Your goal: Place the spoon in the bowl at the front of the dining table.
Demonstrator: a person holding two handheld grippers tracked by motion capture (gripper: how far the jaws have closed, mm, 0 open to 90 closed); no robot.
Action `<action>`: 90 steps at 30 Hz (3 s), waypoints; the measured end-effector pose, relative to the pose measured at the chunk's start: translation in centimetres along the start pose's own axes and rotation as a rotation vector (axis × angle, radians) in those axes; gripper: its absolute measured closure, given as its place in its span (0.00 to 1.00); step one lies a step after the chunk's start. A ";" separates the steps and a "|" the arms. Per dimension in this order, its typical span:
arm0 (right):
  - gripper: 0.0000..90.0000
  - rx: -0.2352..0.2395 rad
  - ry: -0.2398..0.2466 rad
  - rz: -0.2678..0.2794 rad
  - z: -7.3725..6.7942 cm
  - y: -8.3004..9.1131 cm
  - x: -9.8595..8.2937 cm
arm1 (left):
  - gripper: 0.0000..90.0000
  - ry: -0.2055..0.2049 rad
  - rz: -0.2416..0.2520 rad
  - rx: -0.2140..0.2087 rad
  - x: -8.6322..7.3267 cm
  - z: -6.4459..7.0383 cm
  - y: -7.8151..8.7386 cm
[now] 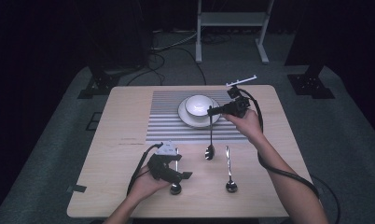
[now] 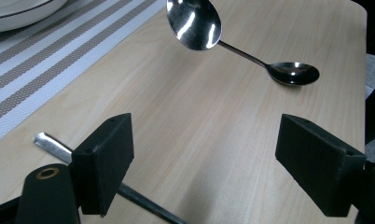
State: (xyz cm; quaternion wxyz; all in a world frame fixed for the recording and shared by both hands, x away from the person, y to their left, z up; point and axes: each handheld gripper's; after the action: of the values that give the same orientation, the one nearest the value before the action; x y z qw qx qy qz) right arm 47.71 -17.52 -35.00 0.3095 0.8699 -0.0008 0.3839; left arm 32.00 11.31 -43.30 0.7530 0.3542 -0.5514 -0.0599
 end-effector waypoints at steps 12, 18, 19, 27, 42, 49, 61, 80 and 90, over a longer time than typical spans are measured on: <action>0.99 -0.024 -0.020 0.036 0.5 -0.2 1.8 | 0.16 0.027 0.017 0.033 -0.1 -0.8 0.7; 0.99 -0.029 -0.028 0.050 0.9 -0.5 2.5 | 0.16 0.039 0.020 0.041 -0.3 -1.2 0.9; 0.99 -0.031 -0.030 0.053 1.0 -0.5 2.6 | 0.16 0.040 0.021 0.044 -0.3 -1.3 1.0; 0.99 -0.038 -0.041 0.081 1.6 -0.5 3.5 | 0.16 0.047 0.019 0.060 -0.4 -1.6 1.1; 0.99 -0.083 -0.066 0.137 2.7 0.1 5.1 | 0.16 0.049 0.023 0.062 -0.5 -1.8 1.2; 0.99 -0.104 -0.072 0.173 2.9 0.3 6.0 | 0.16 0.047 0.024 0.061 -0.5 -1.8 1.3; 0.99 -0.143 -0.085 0.226 3.0 0.5 7.9 | 0.16 0.044 0.036 0.064 -0.5 -1.8 1.5; 0.99 -0.191 -0.119 0.262 4.5 0.4 8.9 | 0.16 0.046 0.028 0.051 -0.6 -1.7 1.3; 0.99 -0.220 -0.148 0.278 5.5 -0.5 9.0 | 0.17 0.041 0.026 0.047 -0.6 -1.6 1.3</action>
State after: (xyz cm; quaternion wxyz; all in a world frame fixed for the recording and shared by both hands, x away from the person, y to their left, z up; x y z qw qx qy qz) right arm 57.83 -17.96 -32.06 0.3456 0.8482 -0.1857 0.3558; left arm 32.80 13.33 -43.22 0.7565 0.3656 -0.5415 -0.0297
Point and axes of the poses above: each handheld gripper's, and its own axes: y roughly backward along the jaws, x roughly out of its top, z roughly to its right, and after that the axes turned 2 degrees about z, right-handed
